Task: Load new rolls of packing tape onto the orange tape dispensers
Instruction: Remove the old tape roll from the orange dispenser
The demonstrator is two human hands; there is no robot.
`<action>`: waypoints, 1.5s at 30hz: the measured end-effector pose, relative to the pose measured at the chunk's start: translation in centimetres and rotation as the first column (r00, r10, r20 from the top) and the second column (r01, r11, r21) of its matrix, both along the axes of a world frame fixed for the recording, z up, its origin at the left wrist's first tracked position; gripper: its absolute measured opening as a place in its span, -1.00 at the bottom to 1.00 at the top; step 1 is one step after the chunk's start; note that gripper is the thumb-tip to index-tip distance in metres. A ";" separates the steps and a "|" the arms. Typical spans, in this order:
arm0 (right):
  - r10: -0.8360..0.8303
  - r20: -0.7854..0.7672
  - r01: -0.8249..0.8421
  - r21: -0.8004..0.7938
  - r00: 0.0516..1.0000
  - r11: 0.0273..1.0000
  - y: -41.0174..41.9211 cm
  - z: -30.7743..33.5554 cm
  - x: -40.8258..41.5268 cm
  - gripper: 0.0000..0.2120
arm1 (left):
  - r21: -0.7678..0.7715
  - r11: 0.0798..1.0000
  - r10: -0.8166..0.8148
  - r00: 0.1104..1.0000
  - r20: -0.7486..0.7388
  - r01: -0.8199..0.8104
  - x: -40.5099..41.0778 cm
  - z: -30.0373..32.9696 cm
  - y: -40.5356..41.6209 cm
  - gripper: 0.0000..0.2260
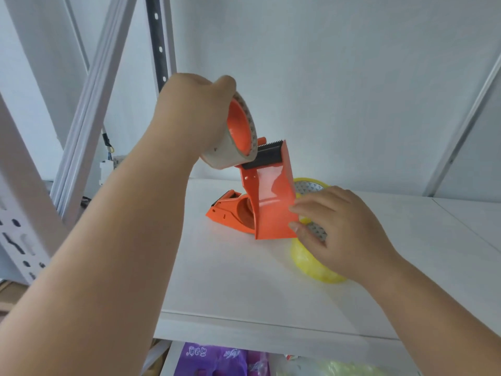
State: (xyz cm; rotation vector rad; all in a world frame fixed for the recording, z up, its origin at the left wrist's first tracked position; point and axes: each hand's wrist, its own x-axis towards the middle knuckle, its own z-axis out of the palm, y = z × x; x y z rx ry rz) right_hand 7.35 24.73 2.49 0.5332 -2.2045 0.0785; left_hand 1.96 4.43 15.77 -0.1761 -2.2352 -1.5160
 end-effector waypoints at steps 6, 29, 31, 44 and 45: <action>0.220 0.164 -0.146 -0.373 0.962 0.916 -4.9 3.8 0.1 -0.49 | 0.023 1.000 -0.017 1.000 -0.018 0.018 0.6 -0.5 0.4 -0.86; 0.707 0.179 -0.184 -0.895 0.684 0.405 -8.3 2.9 -1.5 -0.01 | 0.449 0.841 -0.290 0.952 -0.098 0.302 4.4 -6.3 0.0 -0.82; 0.704 0.191 -0.152 -0.907 0.684 0.393 -8.1 2.6 -1.4 -0.02 | 0.476 0.830 -0.271 0.956 -0.110 0.290 4.3 -7.1 0.3 -0.82; 0.726 0.279 0.062 -0.948 0.629 0.311 -5.6 0.3 -0.7 -0.02 | 0.465 0.855 -0.190 0.973 -0.132 0.230 4.7 -10.5 1.7 -0.81; 0.717 0.280 0.071 -0.949 0.638 0.308 -5.5 0.2 -0.6 -0.03 | 0.461 0.857 -0.188 0.972 -0.137 0.231 4.7 -10.6 1.8 -0.81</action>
